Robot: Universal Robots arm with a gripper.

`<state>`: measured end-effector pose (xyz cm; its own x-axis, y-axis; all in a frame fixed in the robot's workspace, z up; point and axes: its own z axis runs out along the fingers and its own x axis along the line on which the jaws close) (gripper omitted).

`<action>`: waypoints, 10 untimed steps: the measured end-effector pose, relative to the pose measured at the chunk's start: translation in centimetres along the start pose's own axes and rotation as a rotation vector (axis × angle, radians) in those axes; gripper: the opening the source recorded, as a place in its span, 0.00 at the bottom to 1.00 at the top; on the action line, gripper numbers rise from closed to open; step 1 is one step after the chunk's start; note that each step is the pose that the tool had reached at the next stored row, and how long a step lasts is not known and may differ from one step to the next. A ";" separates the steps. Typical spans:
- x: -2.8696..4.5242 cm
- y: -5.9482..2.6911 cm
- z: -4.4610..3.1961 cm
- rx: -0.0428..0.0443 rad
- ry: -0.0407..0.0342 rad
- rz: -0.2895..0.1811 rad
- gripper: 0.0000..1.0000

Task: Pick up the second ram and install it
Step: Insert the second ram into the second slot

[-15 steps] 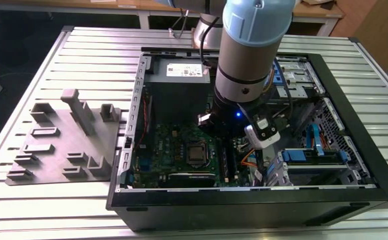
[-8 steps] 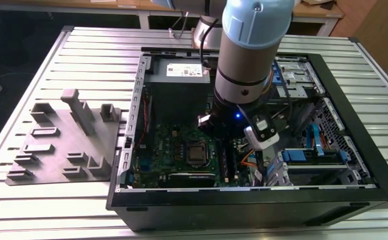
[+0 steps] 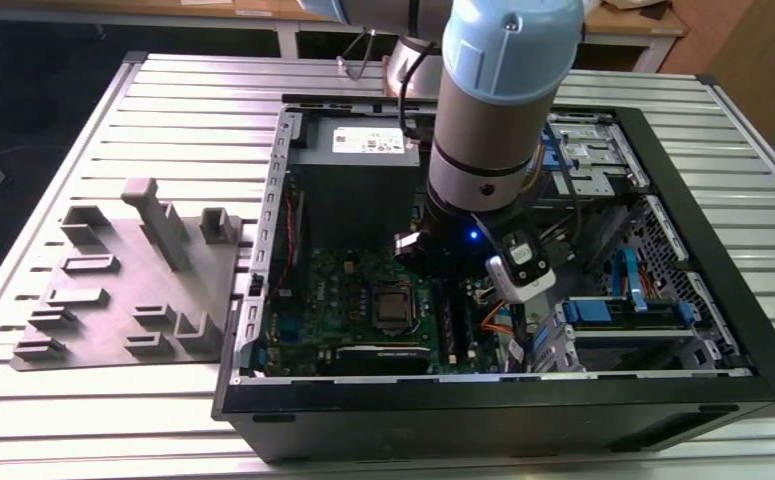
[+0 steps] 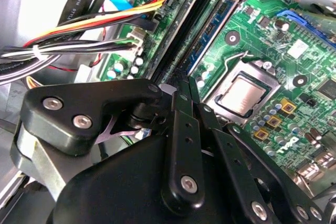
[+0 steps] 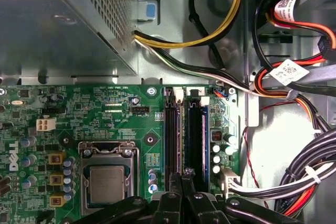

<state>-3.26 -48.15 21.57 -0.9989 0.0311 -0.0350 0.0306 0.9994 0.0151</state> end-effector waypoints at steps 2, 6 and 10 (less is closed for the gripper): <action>0.00 0.00 0.04 -0.0001 0.0000 0.000 0.08; 0.01 -0.01 0.20 0.0003 0.0001 0.000 0.08; 0.01 0.00 0.30 0.0002 0.0000 0.000 0.08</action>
<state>-3.26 -48.15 21.27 -0.9989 0.0311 -0.0349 0.0306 0.9994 0.0150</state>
